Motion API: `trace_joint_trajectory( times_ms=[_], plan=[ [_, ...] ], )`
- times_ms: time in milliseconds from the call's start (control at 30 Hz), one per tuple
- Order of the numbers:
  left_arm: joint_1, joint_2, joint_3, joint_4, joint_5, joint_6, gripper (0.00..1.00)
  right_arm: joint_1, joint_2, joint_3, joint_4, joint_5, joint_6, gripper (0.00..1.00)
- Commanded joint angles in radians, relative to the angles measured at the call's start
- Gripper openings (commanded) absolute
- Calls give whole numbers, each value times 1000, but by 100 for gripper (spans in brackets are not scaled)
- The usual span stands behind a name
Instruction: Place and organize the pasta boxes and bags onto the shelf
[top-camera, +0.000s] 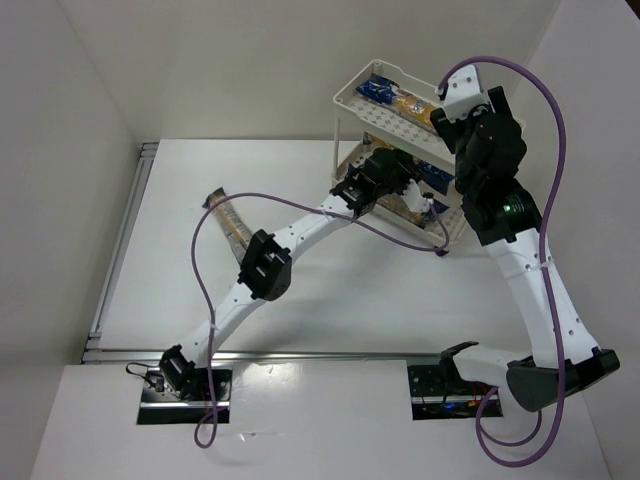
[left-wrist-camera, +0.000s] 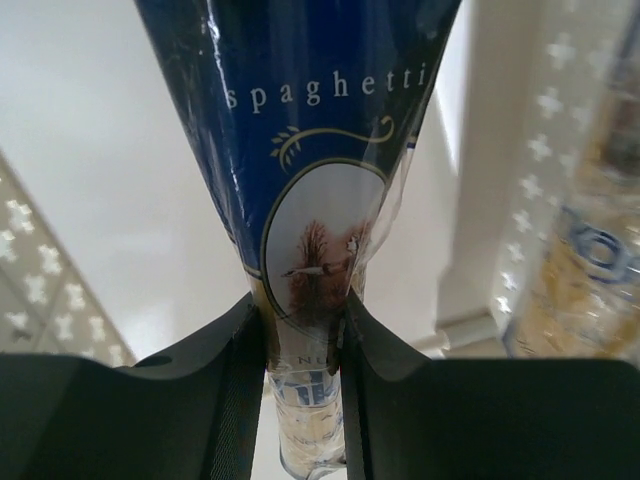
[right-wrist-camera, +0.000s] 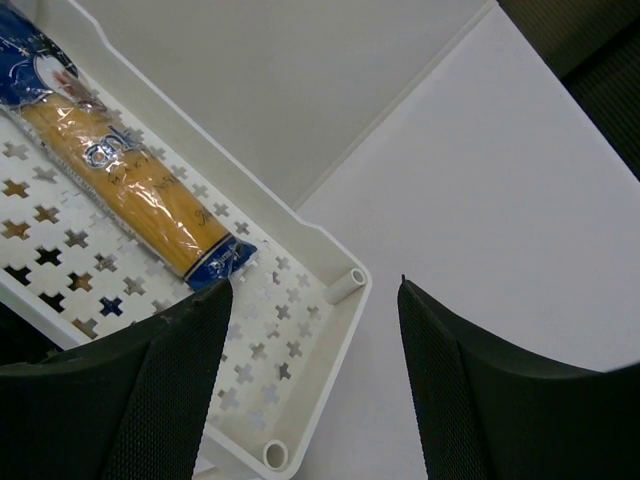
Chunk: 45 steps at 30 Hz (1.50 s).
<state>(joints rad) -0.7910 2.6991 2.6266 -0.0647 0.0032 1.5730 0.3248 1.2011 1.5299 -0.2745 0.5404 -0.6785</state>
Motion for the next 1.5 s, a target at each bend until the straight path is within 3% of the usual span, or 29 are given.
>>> trace_joint_trajectory(
  times_ms=[0, 133, 200, 267, 500, 567, 667, 800, 867, 967, 1200, 1300, 1433, 1467],
  plan=[
    [-5, -68, 77, 54, -3, -24, 32, 7, -9, -5, 52, 1, -3, 73],
    [-16, -235, -229, 104, 21, -57, 34, 7, -9, -14, 52, 1, -12, 73],
    [-16, -280, -293, 134, 21, -47, 34, 7, -9, -14, 61, 1, -12, 73],
    [-16, -280, -303, 106, 12, -56, 38, 7, -9, -14, 61, -8, -12, 74],
    [-16, -237, -208, 95, -18, -126, 78, 7, 0, 4, 61, -17, -12, 74],
    [-16, -226, -134, 85, -31, -178, 84, 7, 0, 4, 61, -17, -21, 74],
    [-16, -245, -146, 75, -31, -214, 86, 7, 0, -7, 61, -17, -21, 74],
    [-25, -430, -372, 107, -20, -219, 86, 7, -9, -7, 61, -17, -21, 75],
    [-36, -522, -635, 187, -2, -164, 86, 7, -9, -7, 61, -37, -21, 77],
    [-57, -654, -784, 162, -14, -166, 86, 7, 0, 15, 52, -51, -9, 77],
    [-90, -840, -852, -13, -92, -437, 86, 7, 60, 131, -9, -151, 83, 78],
    [-90, -953, -915, -115, -153, -626, 86, 74, 104, 166, -20, -151, 83, 80],
    [10, -1128, -1023, -178, -218, -897, 89, 183, 233, 304, -81, -189, 144, 81],
    [50, -1203, -1045, -187, -257, -1035, 90, 207, 268, 340, -107, -189, 163, 81]
  ],
)
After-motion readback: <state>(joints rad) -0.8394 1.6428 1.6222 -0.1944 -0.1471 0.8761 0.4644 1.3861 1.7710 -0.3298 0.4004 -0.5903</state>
